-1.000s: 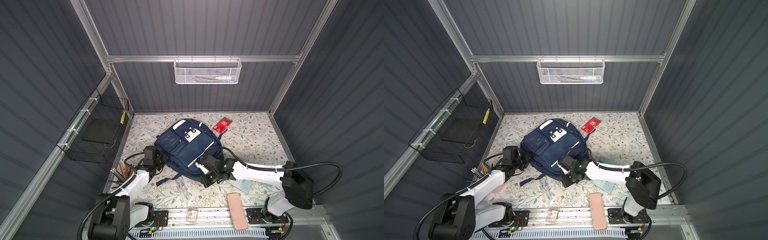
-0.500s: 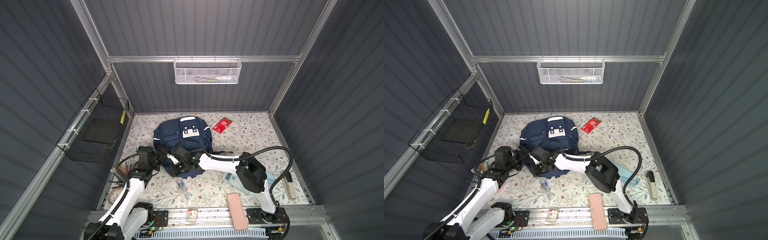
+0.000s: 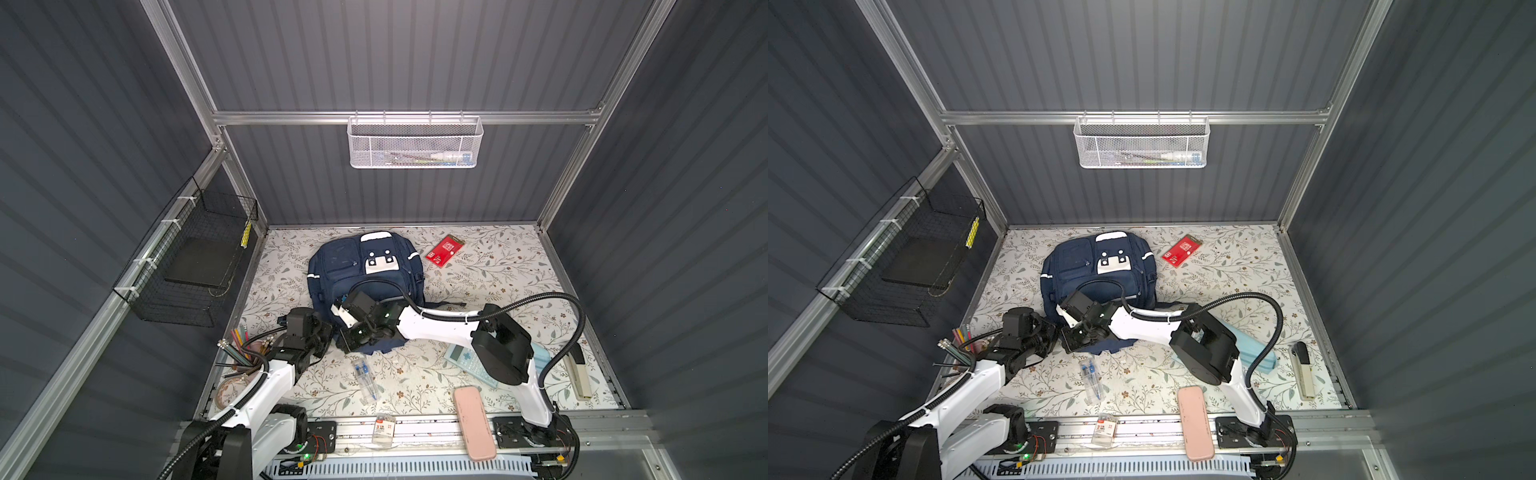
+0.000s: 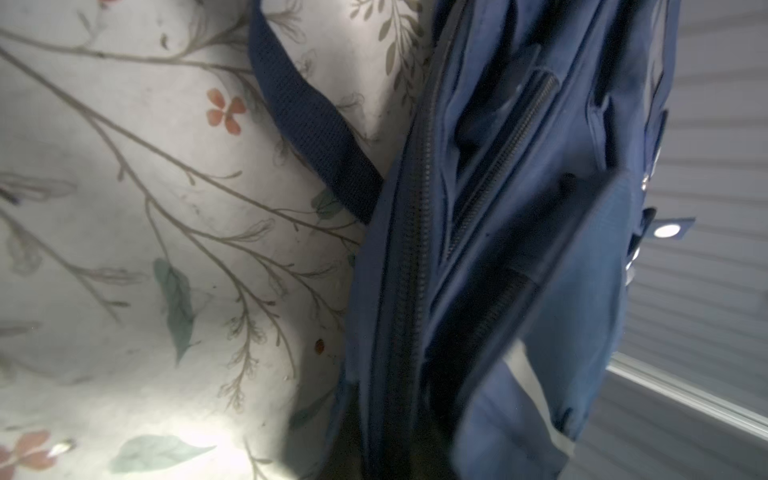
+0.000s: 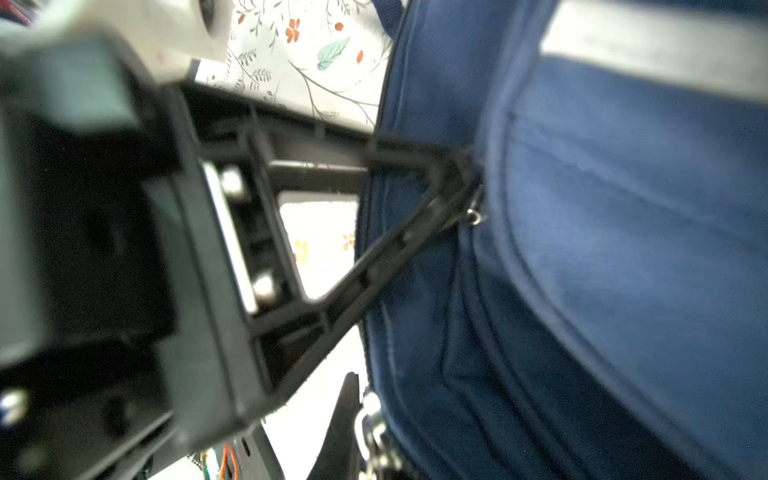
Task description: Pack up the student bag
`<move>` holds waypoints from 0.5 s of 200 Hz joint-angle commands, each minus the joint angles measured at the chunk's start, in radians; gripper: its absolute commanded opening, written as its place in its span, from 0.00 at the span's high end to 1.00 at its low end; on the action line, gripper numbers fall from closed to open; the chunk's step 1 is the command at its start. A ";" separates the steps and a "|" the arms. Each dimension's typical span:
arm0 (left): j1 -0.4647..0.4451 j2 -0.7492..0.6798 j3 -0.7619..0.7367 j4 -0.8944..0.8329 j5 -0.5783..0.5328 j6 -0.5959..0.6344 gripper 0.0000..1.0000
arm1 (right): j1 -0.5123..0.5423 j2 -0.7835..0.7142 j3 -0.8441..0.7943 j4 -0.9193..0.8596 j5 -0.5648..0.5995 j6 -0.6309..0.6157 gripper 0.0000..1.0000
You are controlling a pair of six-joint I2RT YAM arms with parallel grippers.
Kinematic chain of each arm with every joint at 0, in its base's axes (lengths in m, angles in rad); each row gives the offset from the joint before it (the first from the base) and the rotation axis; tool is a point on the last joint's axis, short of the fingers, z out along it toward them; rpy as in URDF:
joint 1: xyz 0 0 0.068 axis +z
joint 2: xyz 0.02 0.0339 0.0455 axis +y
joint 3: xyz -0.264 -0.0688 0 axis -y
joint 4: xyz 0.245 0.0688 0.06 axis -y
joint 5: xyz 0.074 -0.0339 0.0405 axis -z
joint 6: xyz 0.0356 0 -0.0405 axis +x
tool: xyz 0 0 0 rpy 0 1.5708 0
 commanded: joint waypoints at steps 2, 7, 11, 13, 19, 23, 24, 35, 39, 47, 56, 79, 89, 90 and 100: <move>-0.005 -0.021 0.002 -0.023 -0.035 0.038 1.00 | -0.015 -0.067 -0.021 -0.045 -0.009 -0.041 1.00; -0.004 -0.019 0.003 -0.025 -0.034 0.041 1.00 | -0.020 -0.084 -0.041 -0.053 -0.008 -0.043 1.00; -0.004 -0.017 0.004 -0.022 -0.032 0.044 1.00 | -0.025 -0.097 -0.059 -0.062 -0.004 -0.045 1.00; -0.004 -0.016 0.004 -0.021 -0.031 0.046 1.00 | -0.028 -0.105 -0.069 -0.066 -0.002 -0.045 1.00; -0.005 -0.010 0.008 -0.018 -0.026 0.051 1.00 | -0.038 -0.131 -0.103 -0.075 0.001 -0.048 1.00; -0.005 -0.007 0.009 -0.018 -0.022 0.052 1.00 | -0.044 -0.148 -0.128 -0.078 0.003 -0.052 1.00; -0.005 -0.007 0.009 -0.018 -0.022 0.052 1.00 | -0.046 -0.154 -0.133 -0.079 0.004 -0.053 1.00; -0.004 0.001 0.011 -0.009 -0.016 0.052 1.00 | -0.066 -0.207 -0.207 -0.099 0.021 -0.063 1.00; -0.004 0.000 0.011 -0.006 -0.015 0.052 1.00 | -0.074 -0.227 -0.234 -0.110 0.029 -0.066 1.00; -0.004 0.001 0.014 -0.002 -0.015 0.052 1.00 | -0.089 -0.268 -0.291 -0.118 0.042 -0.073 1.00; -0.004 -0.002 0.021 -0.006 -0.018 0.057 1.00 | -0.109 -0.313 -0.357 -0.142 0.050 -0.080 1.00; -0.004 -0.005 0.045 -0.026 -0.023 0.071 1.00 | -0.176 -0.429 -0.521 -0.160 0.056 -0.099 1.00; -0.004 -0.003 0.055 -0.032 -0.022 0.072 1.00 | -0.215 -0.474 -0.580 -0.156 0.058 -0.109 1.00; -0.004 -0.003 0.055 -0.032 -0.022 0.074 1.00 | -0.220 -0.480 -0.588 -0.156 0.058 -0.111 1.00; -0.004 0.001 0.061 -0.035 -0.022 0.076 1.00 | -0.269 -0.519 -0.637 -0.155 0.056 -0.127 1.00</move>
